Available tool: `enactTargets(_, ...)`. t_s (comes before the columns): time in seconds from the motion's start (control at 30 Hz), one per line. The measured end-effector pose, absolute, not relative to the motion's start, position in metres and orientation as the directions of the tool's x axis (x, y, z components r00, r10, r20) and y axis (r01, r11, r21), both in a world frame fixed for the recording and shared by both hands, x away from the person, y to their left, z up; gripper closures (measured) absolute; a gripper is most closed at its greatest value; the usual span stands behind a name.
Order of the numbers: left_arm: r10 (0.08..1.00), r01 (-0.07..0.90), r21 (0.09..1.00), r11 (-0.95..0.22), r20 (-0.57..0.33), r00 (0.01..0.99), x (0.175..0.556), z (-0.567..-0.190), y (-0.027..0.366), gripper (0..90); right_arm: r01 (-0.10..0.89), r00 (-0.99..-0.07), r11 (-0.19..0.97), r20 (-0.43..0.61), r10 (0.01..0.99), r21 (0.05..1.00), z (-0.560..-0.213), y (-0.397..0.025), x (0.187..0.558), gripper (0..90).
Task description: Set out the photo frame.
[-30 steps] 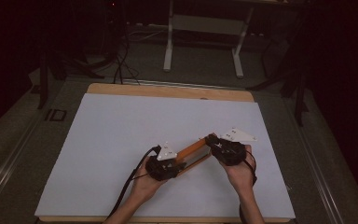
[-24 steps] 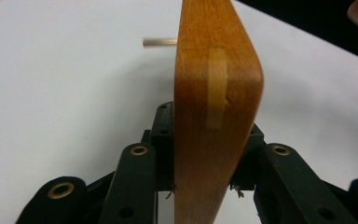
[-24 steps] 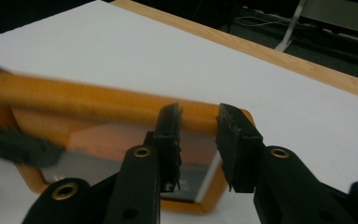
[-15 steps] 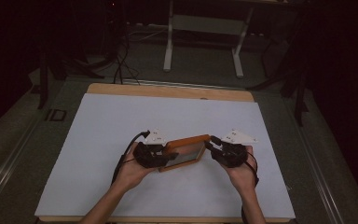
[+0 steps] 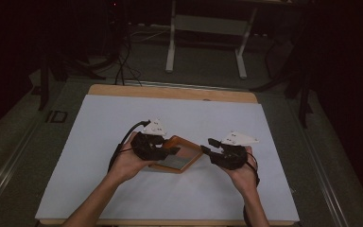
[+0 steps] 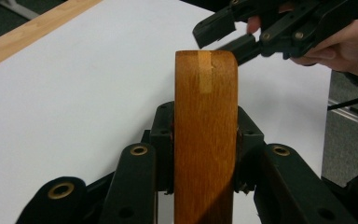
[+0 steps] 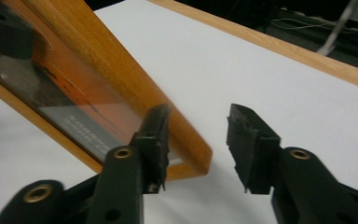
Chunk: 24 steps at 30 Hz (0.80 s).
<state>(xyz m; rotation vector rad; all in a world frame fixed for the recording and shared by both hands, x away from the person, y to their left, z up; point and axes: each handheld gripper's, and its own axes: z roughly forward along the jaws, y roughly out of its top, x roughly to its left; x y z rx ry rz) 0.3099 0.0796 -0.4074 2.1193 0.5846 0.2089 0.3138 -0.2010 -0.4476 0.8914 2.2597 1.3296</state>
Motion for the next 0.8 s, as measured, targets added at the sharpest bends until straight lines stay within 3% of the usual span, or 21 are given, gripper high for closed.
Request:
enactTargets(0.37, 0.448, 0.303, 0.824, -0.479, -0.068, 0.891, 0.315, -0.409, 0.076, 68.6, 0.221, -0.829, 0.439, -0.069, 0.555, 0.871, -0.448, -0.183, 0.313, 31.7)
enactTargets(0.7, 0.349, 0.235, 0.797, -0.556, -0.033, 0.937, 0.321, -0.403, 0.061, 67.8, 0.184, -0.882, 0.458, -0.059, 0.467, 0.870, -0.450, -0.162, 0.317, 26.7)
enactTargets(0.8, 0.357, 0.253, 0.801, -0.542, -0.053, 0.933, 0.326, -0.403, 0.061, 66.8, 0.167, -0.900, 0.474, -0.062, 0.431, 0.865, -0.452, -0.160, 0.315, 32.7)
